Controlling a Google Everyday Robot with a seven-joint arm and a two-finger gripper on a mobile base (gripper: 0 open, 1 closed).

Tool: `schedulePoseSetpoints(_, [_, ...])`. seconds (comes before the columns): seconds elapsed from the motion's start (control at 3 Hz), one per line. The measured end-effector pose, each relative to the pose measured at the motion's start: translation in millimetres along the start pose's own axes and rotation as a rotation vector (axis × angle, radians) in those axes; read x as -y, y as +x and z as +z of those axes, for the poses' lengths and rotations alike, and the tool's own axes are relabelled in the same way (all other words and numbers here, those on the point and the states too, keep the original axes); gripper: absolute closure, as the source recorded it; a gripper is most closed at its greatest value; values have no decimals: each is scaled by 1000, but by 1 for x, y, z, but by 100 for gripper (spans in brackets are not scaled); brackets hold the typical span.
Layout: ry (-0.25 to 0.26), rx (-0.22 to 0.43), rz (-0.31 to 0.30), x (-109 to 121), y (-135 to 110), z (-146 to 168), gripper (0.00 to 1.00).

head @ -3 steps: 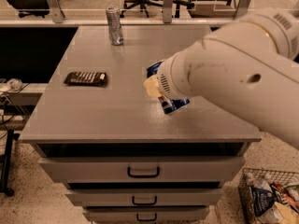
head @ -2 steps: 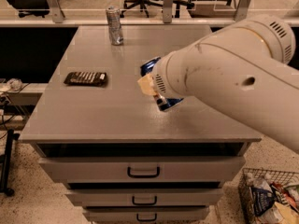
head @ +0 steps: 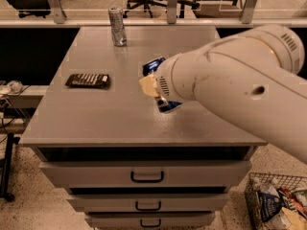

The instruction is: Place pepsi can upright

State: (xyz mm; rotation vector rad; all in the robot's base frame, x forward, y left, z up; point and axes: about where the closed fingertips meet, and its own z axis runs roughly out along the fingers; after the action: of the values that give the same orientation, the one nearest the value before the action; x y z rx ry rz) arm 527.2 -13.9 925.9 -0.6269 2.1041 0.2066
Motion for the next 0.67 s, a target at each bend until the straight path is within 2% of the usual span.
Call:
schedulePoseSetpoints(0.33, [-39, 89, 100, 8, 6, 14, 100])
schedulePoseSetpoints(0.67, [-79, 192, 129, 4, -3, 36, 100])
